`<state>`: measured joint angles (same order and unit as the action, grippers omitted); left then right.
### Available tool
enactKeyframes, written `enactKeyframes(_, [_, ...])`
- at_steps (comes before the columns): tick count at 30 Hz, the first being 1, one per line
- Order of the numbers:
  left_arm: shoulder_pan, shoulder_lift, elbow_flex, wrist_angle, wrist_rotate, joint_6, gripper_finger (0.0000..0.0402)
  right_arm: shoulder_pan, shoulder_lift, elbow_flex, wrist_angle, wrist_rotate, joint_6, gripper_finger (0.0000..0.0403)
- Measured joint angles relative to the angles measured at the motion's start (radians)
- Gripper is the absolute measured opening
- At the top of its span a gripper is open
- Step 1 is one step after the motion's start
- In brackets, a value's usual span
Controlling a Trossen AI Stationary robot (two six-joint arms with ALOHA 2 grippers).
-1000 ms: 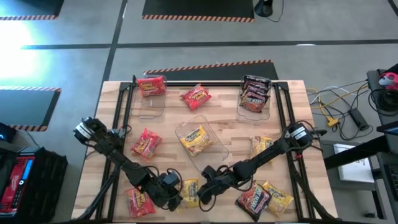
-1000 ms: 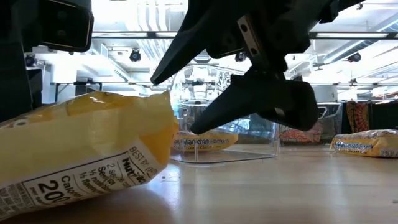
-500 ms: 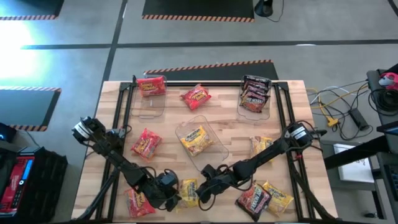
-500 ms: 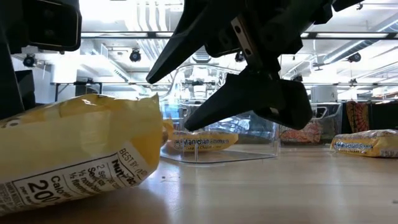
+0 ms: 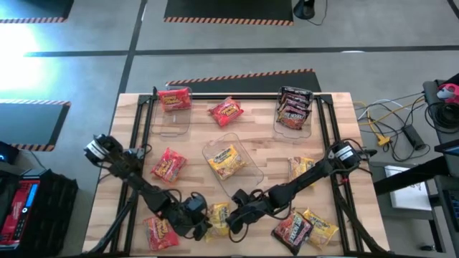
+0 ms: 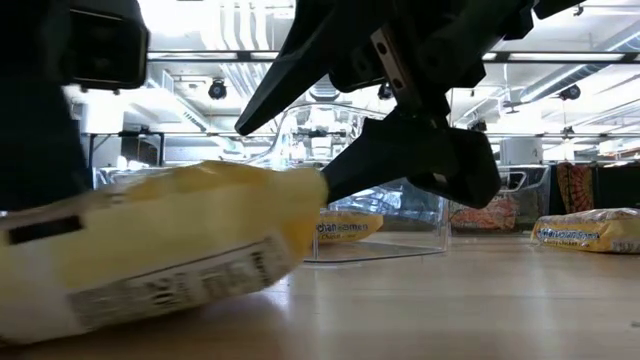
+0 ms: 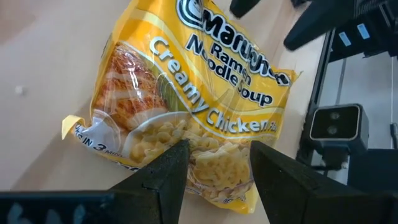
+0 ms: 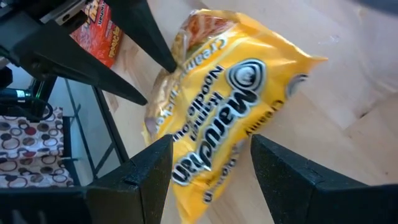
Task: Sort Maruchan noodles
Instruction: Put the bottom left yellow noodle pack into the center transparent bin
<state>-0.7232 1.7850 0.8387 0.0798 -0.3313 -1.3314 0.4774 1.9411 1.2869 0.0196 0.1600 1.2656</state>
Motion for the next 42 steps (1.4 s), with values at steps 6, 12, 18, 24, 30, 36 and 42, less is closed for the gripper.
enactKeyframes(6, [0.043, 0.001, -0.001, 0.041, 0.009, 0.066, 0.016, 0.0, 0.0, 0.0, -0.009, 0.0, 0.002, 0.0206])
enactKeyframes(12, [0.068, 0.001, 0.0, 0.054, 0.041, 0.1, 0.0158, 0.0, 0.0, 0.0, -0.064, -0.023, 0.038, 0.0206])
enactKeyframes(18, [0.069, 0.001, -0.002, 0.079, 0.031, 0.109, 0.0143, 0.0, -0.002, 0.0, -0.067, -0.063, 0.044, 0.0206])
enactKeyframes(24, [0.068, -0.002, 0.013, 0.118, 0.012, 0.199, 0.0135, 0.0, -0.008, 0.0, -0.071, -0.064, 0.044, 0.0206])
enactKeyframes(30, [0.067, -0.024, 0.014, 0.119, -0.024, 0.237, 0.0135, 0.0, -0.045, 0.0, -0.134, -0.063, 0.019, 0.0206])
enactKeyframes(36, [0.053, -0.035, 0.016, 0.098, -0.02, 0.25, 0.0135, 0.0, -0.058, 0.0, -0.18, -0.057, 0.006, 0.0206])
enactKeyframes(42, [0.011, -0.036, 0.016, 0.089, -0.007, 0.189, 0.0135, 0.0, -0.054, 0.0, -0.179, -0.056, -0.002, 0.0206])
